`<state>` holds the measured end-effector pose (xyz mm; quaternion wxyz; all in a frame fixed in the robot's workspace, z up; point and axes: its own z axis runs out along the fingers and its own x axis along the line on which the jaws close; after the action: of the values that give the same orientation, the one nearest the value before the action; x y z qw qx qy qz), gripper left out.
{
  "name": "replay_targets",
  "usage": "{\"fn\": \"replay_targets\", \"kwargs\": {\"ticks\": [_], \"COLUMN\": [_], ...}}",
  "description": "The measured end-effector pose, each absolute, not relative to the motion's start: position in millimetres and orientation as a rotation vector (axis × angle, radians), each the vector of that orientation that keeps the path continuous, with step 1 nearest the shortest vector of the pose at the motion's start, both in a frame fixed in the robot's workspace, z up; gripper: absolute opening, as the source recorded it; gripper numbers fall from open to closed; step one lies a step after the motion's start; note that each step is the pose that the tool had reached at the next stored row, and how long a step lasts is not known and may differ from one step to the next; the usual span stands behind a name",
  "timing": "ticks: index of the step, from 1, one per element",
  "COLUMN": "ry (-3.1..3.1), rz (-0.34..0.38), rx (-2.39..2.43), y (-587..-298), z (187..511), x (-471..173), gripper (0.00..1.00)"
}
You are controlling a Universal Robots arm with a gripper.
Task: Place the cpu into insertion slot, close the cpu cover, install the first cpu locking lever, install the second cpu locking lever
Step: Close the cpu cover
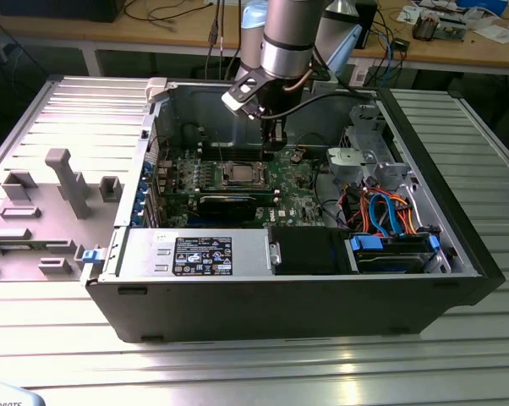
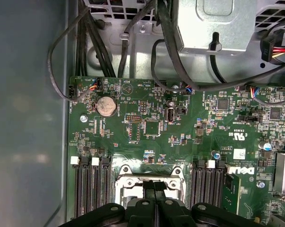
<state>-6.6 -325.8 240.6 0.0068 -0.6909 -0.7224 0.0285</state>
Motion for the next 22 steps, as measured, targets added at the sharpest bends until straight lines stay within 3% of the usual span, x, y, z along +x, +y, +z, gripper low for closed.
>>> {"fn": "replay_targets", "kwargs": {"ticks": [22], "ry": [-2.266], "rz": [0.070], "rx": [-2.168], "y": [-326], "z": [236], "x": [-33], "gripper": [0.11]}}
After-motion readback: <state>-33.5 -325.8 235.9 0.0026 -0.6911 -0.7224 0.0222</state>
